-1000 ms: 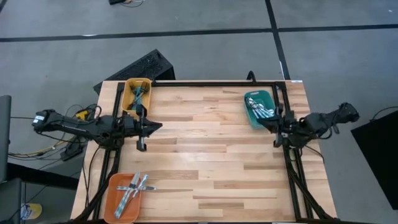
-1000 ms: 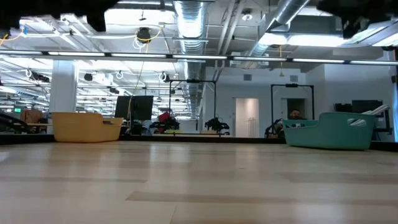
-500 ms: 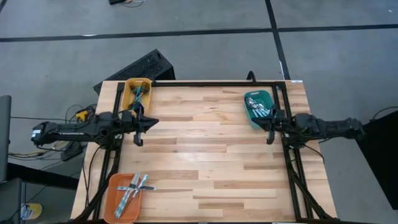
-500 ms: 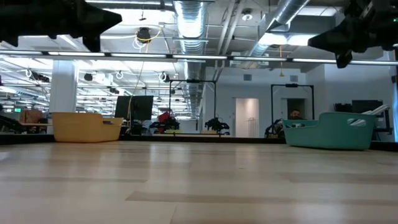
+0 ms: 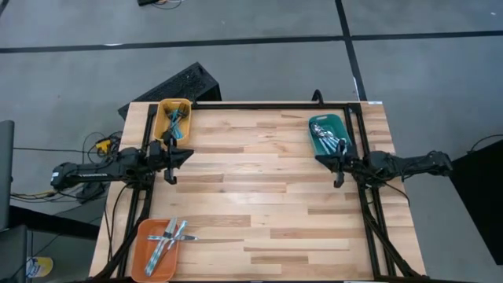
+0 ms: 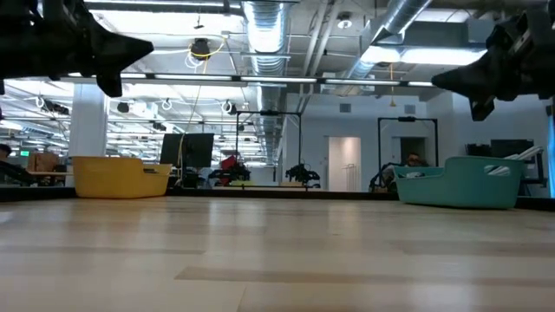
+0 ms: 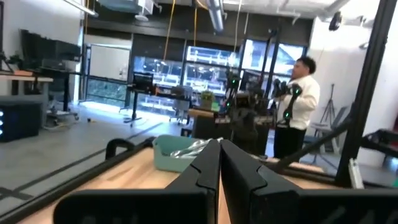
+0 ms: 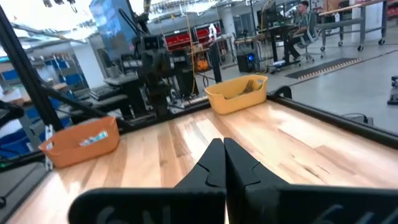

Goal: Sort silverware by color (type)
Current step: Return to Home Position

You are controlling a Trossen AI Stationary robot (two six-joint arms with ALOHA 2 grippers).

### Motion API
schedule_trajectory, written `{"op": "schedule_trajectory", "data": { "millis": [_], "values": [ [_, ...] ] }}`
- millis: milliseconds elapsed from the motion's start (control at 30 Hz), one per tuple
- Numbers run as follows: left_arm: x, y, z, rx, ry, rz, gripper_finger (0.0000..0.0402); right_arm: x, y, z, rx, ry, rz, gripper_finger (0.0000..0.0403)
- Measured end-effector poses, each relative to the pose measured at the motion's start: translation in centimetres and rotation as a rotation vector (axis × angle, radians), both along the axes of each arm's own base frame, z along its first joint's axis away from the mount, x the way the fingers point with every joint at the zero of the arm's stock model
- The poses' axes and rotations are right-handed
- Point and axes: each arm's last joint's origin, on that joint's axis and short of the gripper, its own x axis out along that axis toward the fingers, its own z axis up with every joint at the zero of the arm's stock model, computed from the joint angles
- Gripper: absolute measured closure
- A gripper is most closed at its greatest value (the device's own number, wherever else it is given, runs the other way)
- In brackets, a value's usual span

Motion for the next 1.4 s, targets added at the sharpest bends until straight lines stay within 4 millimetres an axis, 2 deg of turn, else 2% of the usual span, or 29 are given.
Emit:
{"op": "schedule_trajectory", "data": {
  "millis": [233, 467, 667, 767, 900, 1400],
  "values": [
    [-0.2, -0.1, -1.3, -0.041, 0.119, -0.012, 0.0401, 0.2, 0.4, -0.7, -0.029, 0.021, 0.037, 0.0396],
    [-0.2, -0.4, -1.6, -0.019, 0.151, -0.034, 0.0401, 0.0, 1.2, -0.7, -0.04, 0.017, 0.11, 0.0394],
    [-0.2, -0.5, -1.8, 0.013, 0.178, -0.047, 0.0401, 0.0, 1.4, -0.8, -0.061, 0.023, 0.125, 0.0362],
    [-0.2, -0.4, -2.2, -0.037, 0.206, -0.042, 0.0401, 0.0, 1.4, -0.8, -0.062, 0.024, 0.122, 0.0353],
    [-0.2, -0.4, -2.2, -0.08, 0.194, -0.049, 0.0401, 0.0, 1.4, -0.8, -0.063, 0.025, 0.122, 0.035],
    [-0.1, -0.4, -2.2, -0.064, 0.2, -0.047, 0.0401, 0.0, 1.4, -0.8, -0.063, 0.029, 0.122, 0.0347]
  ]
}}
